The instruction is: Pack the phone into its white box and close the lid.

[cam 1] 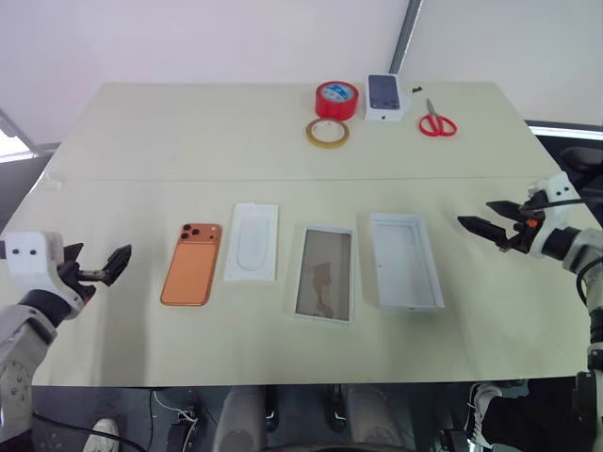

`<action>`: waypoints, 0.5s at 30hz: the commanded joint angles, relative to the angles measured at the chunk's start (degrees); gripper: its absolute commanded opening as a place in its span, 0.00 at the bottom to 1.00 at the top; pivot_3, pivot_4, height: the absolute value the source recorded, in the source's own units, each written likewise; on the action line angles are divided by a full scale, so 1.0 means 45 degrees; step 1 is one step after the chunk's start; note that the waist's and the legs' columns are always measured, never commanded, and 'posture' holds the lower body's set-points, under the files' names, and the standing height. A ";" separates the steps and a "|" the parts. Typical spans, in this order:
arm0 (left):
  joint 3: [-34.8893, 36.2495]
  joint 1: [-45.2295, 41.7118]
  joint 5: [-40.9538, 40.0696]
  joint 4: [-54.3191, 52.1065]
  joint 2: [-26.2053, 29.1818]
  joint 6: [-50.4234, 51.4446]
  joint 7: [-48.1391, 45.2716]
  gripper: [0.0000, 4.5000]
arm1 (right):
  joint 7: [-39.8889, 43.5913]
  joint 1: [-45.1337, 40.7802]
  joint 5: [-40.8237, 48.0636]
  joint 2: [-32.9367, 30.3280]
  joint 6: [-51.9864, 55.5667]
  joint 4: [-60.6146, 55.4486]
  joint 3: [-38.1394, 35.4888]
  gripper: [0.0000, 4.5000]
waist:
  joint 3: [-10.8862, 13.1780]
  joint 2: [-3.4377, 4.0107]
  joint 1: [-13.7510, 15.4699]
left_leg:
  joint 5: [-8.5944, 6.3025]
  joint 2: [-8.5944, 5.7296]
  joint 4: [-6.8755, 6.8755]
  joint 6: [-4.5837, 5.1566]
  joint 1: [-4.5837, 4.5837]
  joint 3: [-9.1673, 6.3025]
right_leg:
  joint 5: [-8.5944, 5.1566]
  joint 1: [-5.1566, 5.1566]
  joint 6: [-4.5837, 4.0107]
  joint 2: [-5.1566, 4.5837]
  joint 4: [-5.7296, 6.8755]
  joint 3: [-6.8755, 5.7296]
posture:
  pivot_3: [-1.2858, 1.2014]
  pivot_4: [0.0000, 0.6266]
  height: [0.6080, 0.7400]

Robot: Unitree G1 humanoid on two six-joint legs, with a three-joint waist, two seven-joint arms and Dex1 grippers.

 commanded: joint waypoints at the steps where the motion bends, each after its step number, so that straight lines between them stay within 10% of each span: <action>1: 0.0306 0.0188 -0.0113 -0.0546 0.0032 -0.0050 0.0039 1.00 | 0.0056 -0.0558 -0.0044 -0.0232 -0.0224 -0.0232 0.0046 0.99 | 0.0000 0.0000 -0.0017 | 0.0000 0.0000 0.0001 0.0000 0.0002 0.0001 | 0.0000 0.0000 0.0000 0.0001 0.0002 -0.0001 | 0.52 0.24 1.00; 15: -0.0211 -0.0319 -0.1008 -0.1686 -0.0047 0.0745 0.0380 1.00 | -0.0164 -0.0776 0.0291 0.1193 0.0276 -0.3198 0.1291 0.99 | 0.0001 0.0001 0.0018 | 0.0002 0.0003 0.0012 0.0003 0.0003 0.0003 | 0.0001 0.0007 0.0000 0.0011 0.0020 -0.0001 | 0.52 0.24 1.00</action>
